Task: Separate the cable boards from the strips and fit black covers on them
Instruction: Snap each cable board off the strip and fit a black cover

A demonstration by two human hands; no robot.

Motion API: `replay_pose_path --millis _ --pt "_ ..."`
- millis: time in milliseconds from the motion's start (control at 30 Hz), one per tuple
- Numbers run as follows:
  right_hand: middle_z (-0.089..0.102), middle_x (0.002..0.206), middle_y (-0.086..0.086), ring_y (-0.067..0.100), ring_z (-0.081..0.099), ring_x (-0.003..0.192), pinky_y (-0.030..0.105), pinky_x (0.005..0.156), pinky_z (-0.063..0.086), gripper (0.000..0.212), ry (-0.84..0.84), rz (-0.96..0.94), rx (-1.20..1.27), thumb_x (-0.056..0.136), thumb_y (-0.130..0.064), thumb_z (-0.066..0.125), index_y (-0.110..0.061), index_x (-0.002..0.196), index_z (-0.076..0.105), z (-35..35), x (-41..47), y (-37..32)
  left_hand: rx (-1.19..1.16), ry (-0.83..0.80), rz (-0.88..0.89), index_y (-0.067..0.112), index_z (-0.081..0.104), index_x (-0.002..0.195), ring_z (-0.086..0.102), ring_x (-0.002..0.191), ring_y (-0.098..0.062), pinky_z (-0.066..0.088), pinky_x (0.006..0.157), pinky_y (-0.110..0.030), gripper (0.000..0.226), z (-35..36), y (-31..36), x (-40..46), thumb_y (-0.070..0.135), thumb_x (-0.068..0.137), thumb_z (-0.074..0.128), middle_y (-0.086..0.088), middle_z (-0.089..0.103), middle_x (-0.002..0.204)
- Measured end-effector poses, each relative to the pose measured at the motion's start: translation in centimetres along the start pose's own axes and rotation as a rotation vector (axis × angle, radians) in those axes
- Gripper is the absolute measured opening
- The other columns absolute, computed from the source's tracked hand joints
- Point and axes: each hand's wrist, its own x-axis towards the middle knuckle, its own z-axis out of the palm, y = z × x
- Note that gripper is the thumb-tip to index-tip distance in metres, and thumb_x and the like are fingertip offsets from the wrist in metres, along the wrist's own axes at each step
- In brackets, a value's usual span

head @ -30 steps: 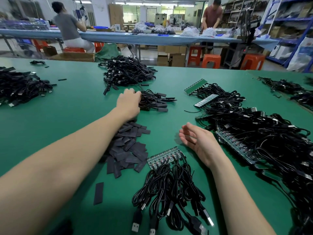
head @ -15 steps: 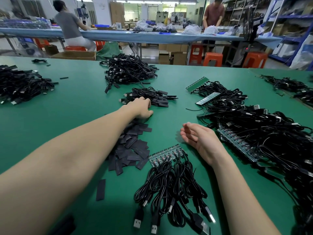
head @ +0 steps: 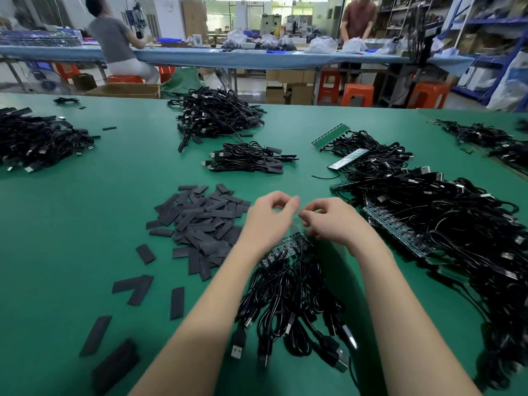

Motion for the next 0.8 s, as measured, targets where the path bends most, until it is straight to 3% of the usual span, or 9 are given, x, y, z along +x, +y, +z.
replay_pose_path --millis 67,200,300,367,433,533,700,800 --pt "0.074 0.105 0.01 0.028 0.071 0.099 0.045 0.093 0.057 0.011 -0.009 0.044 -0.129 0.091 -0.036 0.06 -0.029 0.09 0.069 -0.2 -0.2 -0.5 -0.062 -0.006 -0.008 0.024 0.066 0.077 0.064 0.062 -0.009 0.056 0.079 -0.044 0.023 0.6 -0.5 -1.2 0.035 0.097 0.061 0.009 0.068 0.077" --pt "0.076 0.093 0.009 0.026 0.074 0.089 0.039 0.083 0.059 0.017 -0.053 0.113 -0.169 0.087 -0.041 0.064 -0.025 0.082 0.067 -0.4 -0.6 -0.7 -0.091 -0.008 0.017 0.02 0.065 0.077 0.06 0.056 -0.01 0.055 0.077 -0.047 0.029 0.5 -0.8 -1.7 0.041 0.095 0.058 0.012 0.064 0.065" --pt "0.076 0.082 0.006 0.019 0.066 0.072 0.029 0.057 0.043 0.022 -0.117 0.165 -0.056 0.085 -0.037 0.073 -0.016 0.089 0.072 -0.8 -0.8 -0.5 -0.109 0.022 0.022 0.02 0.063 0.074 0.058 0.057 -0.013 0.055 0.075 -0.049 0.031 0.3 -0.6 -1.7 0.036 0.1 0.057 0.009 0.062 0.059" --pt "0.069 0.068 0.0 0.013 0.057 0.059 0.023 0.051 0.035 0.016 -0.148 0.178 0.097 0.085 -0.029 0.078 -0.015 0.09 0.075 -1.3 -1.1 -0.1 -0.142 0.071 0.026 0.021 0.062 0.071 0.057 0.06 -0.016 0.054 0.074 -0.047 0.034 0.4 -0.1 -1.7 0.035 0.101 0.056 0.004 0.062 0.061" --pt "0.066 0.066 -0.004 0.004 0.057 0.051 0.019 0.051 0.038 0.01 -0.177 0.177 0.297 0.084 -0.021 0.081 -0.015 0.091 0.077 -1.8 -1.5 0.3 -0.101 0.14 0.036 0.022 0.06 0.068 0.058 0.062 -0.017 0.052 0.072 -0.039 0.038 0.4 0.3 -1.6 0.04 0.101 0.055 -0.002 0.064 0.065" --pt "0.063 0.068 -0.003 0.002 0.056 0.05 0.014 0.05 0.048 0.013 -0.23 0.182 0.52 0.081 -0.016 0.082 -0.013 0.093 0.077 -2.2 -1.9 0.3 0.044 0.194 0.041 0.021 0.062 0.063 0.05 0.051 -0.003 0.039 0.059 -0.021 0.049 0.2 0.5 -1.3 0.048 0.102 0.049 0.007 0.06 0.056" --pt "0.059 0.074 -0.003 0.001 0.051 0.054 0.013 0.053 0.051 0.028 -0.357 0.144 0.667 0.069 -0.023 0.083 -0.012 0.094 0.075 -1.9 -2.2 -0.7 0.106 0.206 -0.004 0.004 0.062 0.063 0.049 0.055 -0.005 0.035 0.062 -0.028 0.065 -0.2 1.1 -1.2 0.052 0.103 0.042 0.016 0.049 0.041" --pt "0.057 0.074 -0.003 0.001 0.05 0.054 0.013 0.055 0.052 0.03 -0.4 0.114 0.673 0.064 -0.025 0.083 -0.012 0.09 0.076 -1.3 -2.3 -1.1 0.078 0.23 -0.022 -0.003 0.062 0.066 0.052 0.066 -0.019 0.034 0.062 -0.033 0.072 -0.3 1.0 -1.1 0.055 0.102 0.042 0.01 0.051 0.042"
